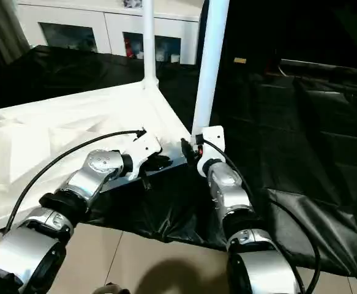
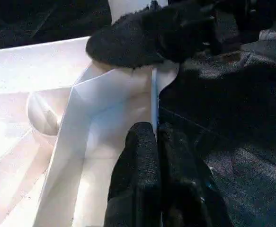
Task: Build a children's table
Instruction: Rotate leg to tighten
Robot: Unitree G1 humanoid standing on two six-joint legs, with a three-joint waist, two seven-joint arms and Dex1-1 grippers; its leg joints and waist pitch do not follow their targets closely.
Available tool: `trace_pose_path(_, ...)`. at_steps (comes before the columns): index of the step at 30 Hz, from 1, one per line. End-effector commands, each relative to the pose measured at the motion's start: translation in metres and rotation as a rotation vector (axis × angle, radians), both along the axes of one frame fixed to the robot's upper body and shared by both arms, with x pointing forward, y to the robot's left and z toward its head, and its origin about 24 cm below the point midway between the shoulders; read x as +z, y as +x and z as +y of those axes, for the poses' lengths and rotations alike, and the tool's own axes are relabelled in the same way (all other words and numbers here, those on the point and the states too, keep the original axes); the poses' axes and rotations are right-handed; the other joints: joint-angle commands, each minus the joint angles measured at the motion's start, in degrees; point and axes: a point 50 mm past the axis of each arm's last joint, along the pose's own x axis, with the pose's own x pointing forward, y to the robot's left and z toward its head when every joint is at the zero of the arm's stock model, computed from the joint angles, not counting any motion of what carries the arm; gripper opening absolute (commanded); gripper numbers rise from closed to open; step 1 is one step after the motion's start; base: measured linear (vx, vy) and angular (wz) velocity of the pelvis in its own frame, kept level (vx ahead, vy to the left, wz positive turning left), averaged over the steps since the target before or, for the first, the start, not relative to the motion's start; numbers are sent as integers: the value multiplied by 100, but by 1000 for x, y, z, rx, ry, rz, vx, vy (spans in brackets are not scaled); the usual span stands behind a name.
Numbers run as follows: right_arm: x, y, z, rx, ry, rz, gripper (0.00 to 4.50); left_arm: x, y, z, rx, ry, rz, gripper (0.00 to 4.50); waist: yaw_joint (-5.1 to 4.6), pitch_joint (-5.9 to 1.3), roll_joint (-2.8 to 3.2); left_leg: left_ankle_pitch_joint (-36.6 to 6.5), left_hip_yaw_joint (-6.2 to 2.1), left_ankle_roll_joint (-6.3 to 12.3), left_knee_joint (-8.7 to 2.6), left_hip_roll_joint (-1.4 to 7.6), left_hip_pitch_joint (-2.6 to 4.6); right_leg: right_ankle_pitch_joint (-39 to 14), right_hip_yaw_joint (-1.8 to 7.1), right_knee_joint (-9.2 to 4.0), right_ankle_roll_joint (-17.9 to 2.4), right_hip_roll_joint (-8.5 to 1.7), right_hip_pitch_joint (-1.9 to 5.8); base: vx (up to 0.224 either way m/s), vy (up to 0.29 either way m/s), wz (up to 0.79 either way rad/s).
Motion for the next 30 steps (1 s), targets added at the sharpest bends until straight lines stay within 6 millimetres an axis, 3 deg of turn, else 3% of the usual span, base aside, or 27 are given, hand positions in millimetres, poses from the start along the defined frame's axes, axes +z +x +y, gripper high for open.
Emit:
trace_pose_path(1, -2, -7, 23, 219, -37, 3, 396, 11, -5, -19, -117, -55, -49, 0, -27, -381, -15, -1103, -154, 218, -410, 282, 85, -899, 310, -425, -1177, -554, 283, 0, 0, 0)
trace_pose_path(11, 4, -12, -7, 480, -74, 17, 396, 12, -10, 3, -254, -48, 3, 0, 19, -385, -16, -956, -126, 425, -366, 313, 63, -613, 291, -367, -1371, -545, 290, 0, 0, 0)
trace_pose_path(13, 5, -19, -12, 612, -58, 29, 396, 14, -13, 9, -303, -59, 31, 0, 22, -378, -45, -1013, -121, 414, -367, 314, 62, -767, 293, -387, -1353, -548, 294, 0, 0, 0)
trace_pose_path(19, 8, -38, -20, 870, -25, 72, 396, 16, -18, 23, -395, -50, 84, 0, 70, -378, -43, -975, -128, 526, -364, 329, 69, -766, 290, -380, -1351, -543, 285, 0, 0, 0)
trace_pose_path(25, 8, -52, -22, 1013, -22, 121, 396, 17, -21, 36, -463, -18, 132, 0, 129, -361, -43, -1086, -140, 413, -391, 341, 91, -1164, 296, -427, -1245, -558, 265, 0, 0, 0)
trace_pose_path(30, 7, -62, -23, 1083, -16, 166, 382, 18, -23, 40, -492, -14, 154, 0, 182, -376, -27, -1030, -139, 363, -387, 345, 100, -970, 298, -399, -1271, -552, 253, 0, 0, 0)
